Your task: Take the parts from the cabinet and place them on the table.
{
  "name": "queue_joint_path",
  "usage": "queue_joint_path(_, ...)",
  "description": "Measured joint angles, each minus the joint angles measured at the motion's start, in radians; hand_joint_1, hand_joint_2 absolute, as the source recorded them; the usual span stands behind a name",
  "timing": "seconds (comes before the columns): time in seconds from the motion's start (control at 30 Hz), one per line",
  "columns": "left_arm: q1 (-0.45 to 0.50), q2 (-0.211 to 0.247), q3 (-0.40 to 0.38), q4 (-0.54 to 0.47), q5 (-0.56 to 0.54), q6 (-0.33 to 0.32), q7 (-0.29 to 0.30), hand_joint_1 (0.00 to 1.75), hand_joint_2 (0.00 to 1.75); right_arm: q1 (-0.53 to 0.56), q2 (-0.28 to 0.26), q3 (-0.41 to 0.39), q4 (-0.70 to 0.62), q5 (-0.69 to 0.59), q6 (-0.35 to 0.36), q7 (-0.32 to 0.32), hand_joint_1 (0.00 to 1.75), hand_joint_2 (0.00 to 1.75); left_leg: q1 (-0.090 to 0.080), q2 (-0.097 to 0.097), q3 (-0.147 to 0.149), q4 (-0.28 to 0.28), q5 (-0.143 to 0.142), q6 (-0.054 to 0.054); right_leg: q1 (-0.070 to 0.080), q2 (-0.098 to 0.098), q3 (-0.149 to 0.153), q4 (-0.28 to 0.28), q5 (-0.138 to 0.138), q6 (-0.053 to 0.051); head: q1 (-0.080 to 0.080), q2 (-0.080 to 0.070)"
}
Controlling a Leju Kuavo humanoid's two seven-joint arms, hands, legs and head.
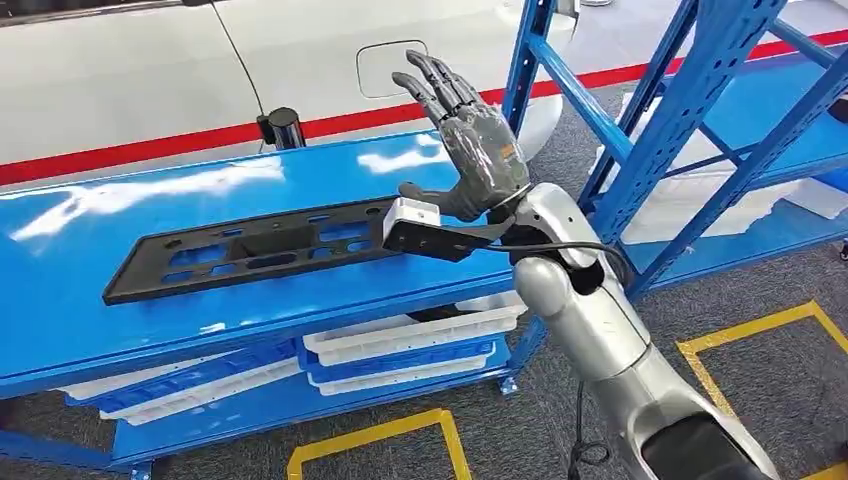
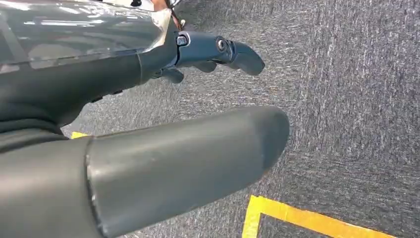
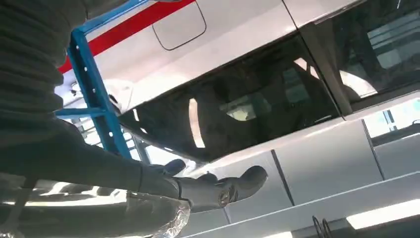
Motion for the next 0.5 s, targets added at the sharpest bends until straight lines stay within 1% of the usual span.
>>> queue_joint_path(0.03,0.0,0.0,0.0,0.0,0.0,0.001,0.0,0.0,0.0,0.0,0.001,0.0,0.0,0.0,0.0,0.0,0.0,1.75,0.001,-0.001,-0.001,-0.008,-0.005,0.01,0.0,0.0,-0.004,0.026,0.012,0.013,0.0,0.0)
queue_joint_path(0.07,0.0,0.0,0.0,0.0,0.0,0.001,0.0,0.0,0.0,-0.002,0.002,0.0,0.0,0.0,0.0,0.0,0.0,1.75,0.003,-0.001,0.016,-0.01,-0.006,0.021,0.0,0.0,-0.002,0.026,0.013,0.016,0.0,0.0)
queue_joint_path(0.1,0.001,-0.001,0.0,0.0,0.0,0.001,0.0,0.0,0.0,-0.004,0.002,0.0,0.001,0.0,0.0,0.0,0.0,1.75,0.008,0.0,0.028,-0.017,-0.003,0.023,-0.004,0.0,-0.012,0.047,-0.007,0.013,0.0,0.0)
queue_joint_path(0.13,0.001,-0.001,0.0,0.0,0.0,0.002,0.0,0.0,0.0,-0.011,0.002,-0.001,0.001,0.0,0.001,-0.001,0.0,1.75,0.01,0.0,0.032,-0.018,-0.003,0.026,-0.002,0.001,-0.032,0.088,-0.031,0.007,0.001,0.0)
queue_joint_path(0.17,-0.001,0.0,0.0,0.0,0.0,0.004,0.0,0.0,0.0,-0.017,0.004,0.0,0.001,0.0,0.001,-0.002,0.0,1.75,0.011,0.0,0.031,-0.017,-0.003,0.026,-0.002,0.001,-0.07,0.158,-0.064,-0.001,0.003,0.0)
queue_joint_path(0.2,0.0,0.0,0.0,0.0,0.0,0.005,0.0,0.0,0.0,-0.016,0.004,0.0,0.001,0.0,0.002,-0.002,0.0,1.75,0.01,0.0,0.031,-0.017,-0.003,0.026,-0.002,0.001,-0.113,0.239,-0.098,-0.001,0.002,0.0)
queue_joint_path(0.23,0.0,0.0,0.0,0.0,-0.001,0.006,0.0,0.0,0.0,-0.011,0.004,0.0,0.002,0.0,0.003,-0.002,0.0,1.75,0.01,0.0,0.031,-0.016,-0.004,0.025,-0.002,0.001,-0.156,0.32,-0.126,0.001,0.003,0.0)
queue_joint_path(0.27,0.002,0.0,0.0,0.0,-0.002,0.007,0.0,0.0,0.0,-0.005,0.003,0.0,0.002,0.0,0.005,-0.002,0.0,1.75,0.01,0.0,0.031,-0.015,-0.005,0.023,-0.003,0.001,-0.18,0.353,-0.13,0.009,0.003,0.0)
queue_joint_path(0.3,0.002,-0.002,0.0,0.0,-0.003,0.007,0.0,0.0,0.0,-0.002,0.003,0.0,0.002,0.0,0.005,-0.002,0.0,1.75,0.011,-0.002,0.033,-0.015,-0.006,0.021,-0.005,0.001,-0.177,0.33,-0.116,0.019,0.003,0.0)
queue_joint_path(0.33,0.002,-0.002,0.0,0.0,-0.005,0.007,0.0,0.0,0.0,-0.002,0.002,0.0,0.002,0.0,0.005,-0.002,0.0,1.75,0.013,-0.004,0.034,-0.012,-0.009,0.016,-0.007,0.001,-0.15,0.26,-0.081,0.031,0.003,0.0)
queue_joint_path(0.37,0.002,-0.003,0.0,0.0,-0.008,0.007,0.0,0.0,0.0,-0.003,0.002,-0.001,0.001,0.0,0.005,-0.002,0.0,1.75,0.015,-0.005,0.037,-0.008,-0.013,0.01,-0.01,0.0,-0.11,0.165,-0.037,0.044,0.003,0.0)
queue_joint_path(0.4,0.001,-0.003,0.0,0.0,-0.01,0.007,0.0,0.0,0.0,-0.003,0.001,-0.002,0.0,0.002,0.005,-0.002,0.0,1.75,0.017,-0.006,0.038,-0.002,-0.018,0.003,-0.013,0.0,-0.067,0.069,0.007,0.054,0.003,0.0)
queue_joint_path(0.43,0.001,-0.003,0.0,0.0,-0.011,0.007,0.0,0.0,0.0,0.001,-0.001,-0.003,0.001,0.002,0.005,-0.002,0.0,1.75,0.015,-0.006,0.039,0.004,-0.024,-0.006,-0.007,-0.001,-0.064,0.04,0.005,0.038,0.001,0.0)
queue_joint_path(0.47,0.001,-0.002,0.0,0.0,-0.011,0.009,0.0,0.0,0.0,0.002,-0.001,-0.003,0.001,0.003,0.005,-0.002,0.0,1.75,0.014,-0.005,0.033,0.005,-0.027,-0.012,-0.003,-0.004,-0.064,0.039,-0.025,0.006,0.004,0.0)
queue_joint_path(0.5,0.001,-0.003,0.0,0.0,-0.012,0.009,0.0,0.0,0.0,0.005,0.0,-0.004,0.0,0.003,0.005,-0.002,0.0,1.75,0.013,-0.005,0.031,0.005,-0.03,-0.019,0.0,-0.002,-0.056,0.039,0.003,0.002,0.002,0.0)
